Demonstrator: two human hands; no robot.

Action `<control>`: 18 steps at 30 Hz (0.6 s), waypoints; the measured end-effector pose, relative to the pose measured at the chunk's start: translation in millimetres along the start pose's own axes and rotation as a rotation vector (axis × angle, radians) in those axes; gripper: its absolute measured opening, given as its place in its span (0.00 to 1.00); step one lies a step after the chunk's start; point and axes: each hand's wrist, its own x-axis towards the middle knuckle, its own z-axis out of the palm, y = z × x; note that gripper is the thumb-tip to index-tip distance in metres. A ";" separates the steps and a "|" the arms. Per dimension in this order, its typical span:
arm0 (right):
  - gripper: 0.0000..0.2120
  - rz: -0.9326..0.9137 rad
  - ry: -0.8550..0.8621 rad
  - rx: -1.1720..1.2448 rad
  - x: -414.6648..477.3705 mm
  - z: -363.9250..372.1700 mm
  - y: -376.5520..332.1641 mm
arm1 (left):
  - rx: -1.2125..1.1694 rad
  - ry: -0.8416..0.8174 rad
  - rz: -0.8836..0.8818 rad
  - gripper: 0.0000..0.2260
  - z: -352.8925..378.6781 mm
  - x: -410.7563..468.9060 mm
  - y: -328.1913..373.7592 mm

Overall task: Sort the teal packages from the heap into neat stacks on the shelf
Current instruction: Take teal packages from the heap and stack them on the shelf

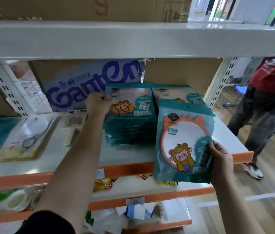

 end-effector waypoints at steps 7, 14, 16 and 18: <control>0.08 -0.002 0.007 -0.025 1.2 -2.1 -0.4 | 0.093 0.057 0.019 0.07 11.1 10.5 2.1; 0.08 0.011 0.010 -0.017 -1.1 1.3 -4.6 | 0.201 0.111 0.064 0.08 22.3 21.2 0.2; 0.08 -0.004 -0.005 -0.022 -2.9 4.1 -9.7 | 0.289 0.084 0.103 0.09 21.6 18.8 2.5; 0.07 -0.014 -0.020 -0.042 -3.9 6.4 -16.2 | 0.395 0.031 0.136 0.10 16.3 14.2 4.9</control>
